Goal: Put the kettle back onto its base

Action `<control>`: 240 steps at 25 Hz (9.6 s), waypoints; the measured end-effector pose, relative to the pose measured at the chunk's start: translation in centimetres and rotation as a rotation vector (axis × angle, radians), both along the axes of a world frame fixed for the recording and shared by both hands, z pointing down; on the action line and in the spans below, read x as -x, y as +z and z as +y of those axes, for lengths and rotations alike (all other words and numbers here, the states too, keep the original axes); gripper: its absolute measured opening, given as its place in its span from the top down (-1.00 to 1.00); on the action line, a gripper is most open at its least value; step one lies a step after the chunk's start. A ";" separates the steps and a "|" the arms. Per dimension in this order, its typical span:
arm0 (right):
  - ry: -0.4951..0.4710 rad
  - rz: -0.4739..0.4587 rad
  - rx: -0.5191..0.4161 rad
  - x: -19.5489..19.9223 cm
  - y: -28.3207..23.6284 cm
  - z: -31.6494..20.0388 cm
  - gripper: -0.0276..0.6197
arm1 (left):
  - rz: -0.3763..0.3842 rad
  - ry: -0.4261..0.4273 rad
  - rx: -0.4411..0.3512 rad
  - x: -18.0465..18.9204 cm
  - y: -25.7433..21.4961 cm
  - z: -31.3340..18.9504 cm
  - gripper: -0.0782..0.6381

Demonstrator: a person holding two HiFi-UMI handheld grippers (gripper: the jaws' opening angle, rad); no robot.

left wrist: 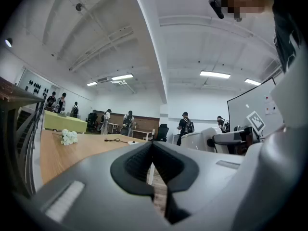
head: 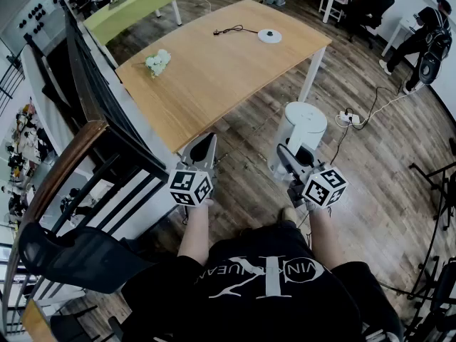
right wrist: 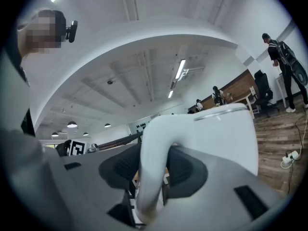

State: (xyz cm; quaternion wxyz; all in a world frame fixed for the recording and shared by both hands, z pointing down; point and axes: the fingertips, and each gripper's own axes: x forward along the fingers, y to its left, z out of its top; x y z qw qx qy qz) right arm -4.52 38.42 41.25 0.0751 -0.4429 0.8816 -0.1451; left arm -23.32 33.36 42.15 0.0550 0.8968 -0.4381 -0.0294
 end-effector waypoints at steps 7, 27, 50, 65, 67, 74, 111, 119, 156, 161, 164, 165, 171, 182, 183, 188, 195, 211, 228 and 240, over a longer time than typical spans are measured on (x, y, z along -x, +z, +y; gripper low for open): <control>0.003 -0.004 -0.001 0.1 -0.4 0.2 0.44 | 0.002 0.002 0.001 0.1 -0.5 0.3 0.75; -0.021 0.014 0.009 -1.4 0.1 -5.5 0.44 | 0.022 0.001 0.057 -1.6 1.8 -5.9 0.75; -0.061 -0.001 0.025 -9.1 -0.3 -22.6 0.44 | -0.003 0.009 0.083 -11.0 1.7 -23.5 0.75; -0.083 0.010 0.010 -12.4 -0.5 -28.1 0.44 | -0.012 0.003 0.079 -14.6 2.0 -28.7 0.75; -0.087 0.010 0.009 -12.5 -0.7 -28.8 0.44 | -0.014 0.006 0.079 -14.9 1.9 -29.5 0.75; -0.107 0.026 -0.012 -12.1 -1.6 -32.3 0.44 | 0.008 0.025 0.071 -15.7 1.6 -33.6 0.75; -0.115 0.032 -0.008 -13.7 -3.0 -54.5 0.44 | -0.002 0.089 0.104 -19.1 3.2 -55.6 0.75; -0.157 0.043 -0.019 -14.3 -3.8 -57.6 0.44 | -0.013 0.082 0.121 -20.1 3.7 -58.3 0.75; -0.360 0.043 -0.044 -12.8 -3.4 -73.5 0.43 | -0.039 -0.093 0.177 -18.8 4.9 -67.1 0.75; -0.374 0.060 -0.050 -12.3 -2.9 -74.1 0.43 | -0.038 -0.108 0.188 -18.4 5.2 -67.0 0.75; -0.380 0.074 -0.059 -12.0 -2.7 -74.5 0.43 | -0.034 -0.111 0.199 -18.2 5.4 -67.0 0.75; -0.381 0.076 -0.063 -11.9 -2.6 -74.5 0.43 | -0.036 -0.109 0.203 -18.3 5.6 -66.9 0.75; -0.390 0.108 -0.080 -11.6 -1.6 -74.5 0.43 | -0.037 -0.102 0.215 -18.3 6.1 -66.6 0.75; -0.379 0.171 -0.080 -11.9 -0.9 -72.9 0.43 | -0.024 -0.064 0.214 -19.0 6.1 -66.5 0.75; -0.385 0.176 -0.083 -11.9 -0.9 -72.6 0.43 | -0.022 -0.061 0.212 -19.1 6.0 -66.6 0.75; -0.383 0.217 -0.080 -11.6 -0.4 -71.4 0.43 | -0.009 -0.035 0.205 -19.8 5.8 -66.5 0.75; -0.351 0.235 -0.084 -12.5 -0.2 -70.1 0.43 | -0.009 -0.017 0.201 -20.1 5.6 -66.3 0.75; -0.442 0.279 -0.067 -12.3 0.7 -69.3 0.44 | -0.008 -0.005 0.203 -19.7 5.5 -66.1 0.75; -0.141 0.290 0.024 -11.7 1.2 -70.3 0.44 | -0.002 0.000 0.198 -19.8 5.3 -65.8 0.75; -0.157 0.306 0.056 -10.7 1.4 -70.6 0.44 | 0.004 -0.015 0.193 -19.0 5.1 -65.5 0.75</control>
